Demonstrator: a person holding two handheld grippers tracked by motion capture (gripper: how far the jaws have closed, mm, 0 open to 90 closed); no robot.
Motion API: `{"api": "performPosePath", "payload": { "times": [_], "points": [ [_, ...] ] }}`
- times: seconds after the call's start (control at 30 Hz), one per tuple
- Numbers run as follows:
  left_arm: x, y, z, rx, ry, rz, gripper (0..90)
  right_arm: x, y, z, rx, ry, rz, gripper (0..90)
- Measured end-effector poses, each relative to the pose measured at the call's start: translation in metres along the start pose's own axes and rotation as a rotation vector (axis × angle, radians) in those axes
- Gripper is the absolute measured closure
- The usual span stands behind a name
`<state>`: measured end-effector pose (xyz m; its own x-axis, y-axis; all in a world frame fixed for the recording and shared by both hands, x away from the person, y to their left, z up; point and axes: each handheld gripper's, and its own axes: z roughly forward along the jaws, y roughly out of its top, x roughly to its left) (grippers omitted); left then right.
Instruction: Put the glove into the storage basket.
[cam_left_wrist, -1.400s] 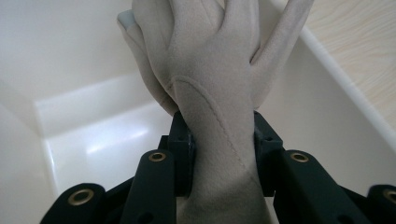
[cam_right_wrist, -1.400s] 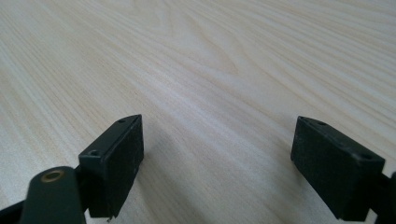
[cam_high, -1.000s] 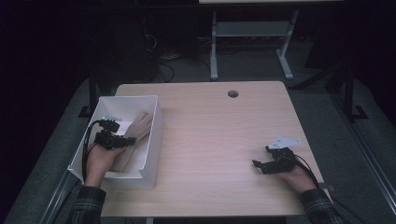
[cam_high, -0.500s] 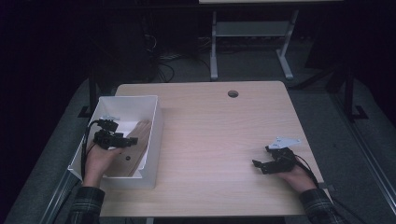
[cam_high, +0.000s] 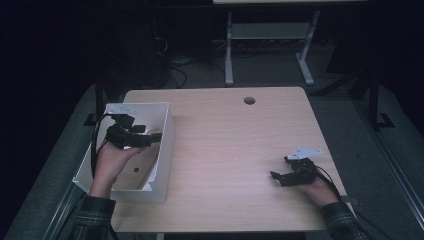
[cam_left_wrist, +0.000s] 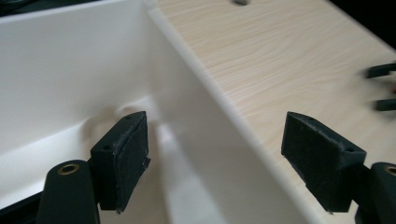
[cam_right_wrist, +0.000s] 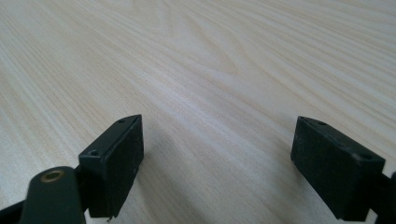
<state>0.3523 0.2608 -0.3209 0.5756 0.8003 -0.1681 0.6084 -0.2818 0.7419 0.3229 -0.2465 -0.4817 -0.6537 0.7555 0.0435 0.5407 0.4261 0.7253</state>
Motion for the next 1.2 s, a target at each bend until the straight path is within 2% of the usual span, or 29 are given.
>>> {"api": "performPosePath", "payload": {
  "times": [0.23,0.43,0.63,0.7,0.83,0.9,1.0,1.13,1.2],
  "points": [
    [-0.039,0.017,0.013,-0.010,-0.092,0.058,21.4,0.000,0.000,0.000,-0.005,0.000,0.000,16.7],
    [-0.077,0.024,0.032,-0.013,-0.156,0.107,21.4,0.000,0.000,0.000,-0.003,0.000,0.000,16.7],
    [-0.119,0.021,0.059,0.031,-0.209,0.192,21.4,0.000,0.000,0.000,-0.003,0.001,-0.004,16.7],
    [-0.130,0.017,0.070,0.040,-0.223,0.205,21.4,0.000,0.000,0.000,-0.003,0.002,-0.005,16.7],
    [-0.145,0.005,0.094,0.084,-0.238,0.253,21.4,0.000,0.000,0.000,-0.002,0.003,-0.007,16.6],
    [-0.150,-0.003,0.106,0.099,-0.247,0.261,21.4,0.000,0.000,0.000,-0.003,0.003,-0.008,16.7],
    [-0.154,-0.014,0.122,0.124,-0.256,0.273,21.4,0.000,0.000,0.000,-0.002,0.004,-0.009,16.7],
    [-0.156,-0.031,0.142,0.165,-0.244,0.285,21.4,0.000,0.000,0.000,-0.002,0.004,-0.009,16.7],
    [-0.156,-0.036,0.146,0.173,-0.239,0.289,21.4,0.000,0.000,0.000,-0.002,0.004,-0.010,16.6]
  ]
}}
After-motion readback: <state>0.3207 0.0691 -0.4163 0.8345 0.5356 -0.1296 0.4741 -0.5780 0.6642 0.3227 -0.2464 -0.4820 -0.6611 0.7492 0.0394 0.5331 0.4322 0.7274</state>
